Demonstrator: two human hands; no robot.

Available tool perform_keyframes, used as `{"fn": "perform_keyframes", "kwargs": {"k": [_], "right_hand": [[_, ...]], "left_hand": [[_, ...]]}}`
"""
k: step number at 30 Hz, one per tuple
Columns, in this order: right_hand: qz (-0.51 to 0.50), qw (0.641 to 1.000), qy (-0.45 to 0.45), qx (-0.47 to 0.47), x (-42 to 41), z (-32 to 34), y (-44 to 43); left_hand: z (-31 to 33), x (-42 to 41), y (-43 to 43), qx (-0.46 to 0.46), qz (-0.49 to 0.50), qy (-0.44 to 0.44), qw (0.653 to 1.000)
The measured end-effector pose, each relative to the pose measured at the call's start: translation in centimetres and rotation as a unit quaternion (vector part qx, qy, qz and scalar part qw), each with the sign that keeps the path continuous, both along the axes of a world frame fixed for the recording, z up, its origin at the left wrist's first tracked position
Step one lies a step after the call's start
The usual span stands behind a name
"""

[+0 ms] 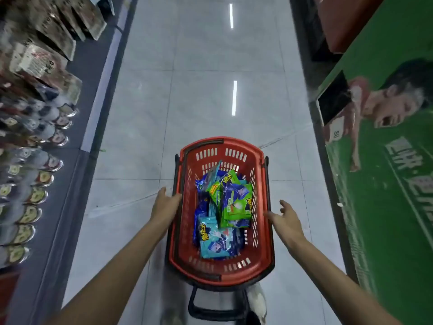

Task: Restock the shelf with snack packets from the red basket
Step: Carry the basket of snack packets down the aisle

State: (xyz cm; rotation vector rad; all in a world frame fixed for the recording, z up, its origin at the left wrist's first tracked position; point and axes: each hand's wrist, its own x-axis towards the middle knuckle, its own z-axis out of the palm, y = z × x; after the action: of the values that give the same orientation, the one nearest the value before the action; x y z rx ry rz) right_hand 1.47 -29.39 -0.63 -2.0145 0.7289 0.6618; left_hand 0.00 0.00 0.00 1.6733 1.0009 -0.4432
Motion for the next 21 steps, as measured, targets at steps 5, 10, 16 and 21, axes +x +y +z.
{"fn": "perform_keyframes", "kwargs": {"k": [5, 10, 16, 21], "right_hand": [[-0.035, 0.997, 0.052, 0.054, 1.3, -4.3, -0.1], [-0.067, 0.993, 0.052, 0.082, 2.3, -6.0, -0.2], [-0.101, 0.987, 0.048, 0.113, 2.3, -6.9, 0.0], [-0.141, 0.982, 0.046, 0.121, 1.2, -6.8, 0.5]], "left_hand": [[-6.9, 0.9, 1.0, 0.012, 0.007, 0.055, 0.998], [-9.9, 1.2, 2.0, 0.022, -0.011, 0.048, 0.999], [-8.0, 1.5, 2.0, -0.019, 0.014, 0.058, 0.998], [-6.3, 0.1, 1.3, -0.040, 0.021, 0.040, 0.998]]}}
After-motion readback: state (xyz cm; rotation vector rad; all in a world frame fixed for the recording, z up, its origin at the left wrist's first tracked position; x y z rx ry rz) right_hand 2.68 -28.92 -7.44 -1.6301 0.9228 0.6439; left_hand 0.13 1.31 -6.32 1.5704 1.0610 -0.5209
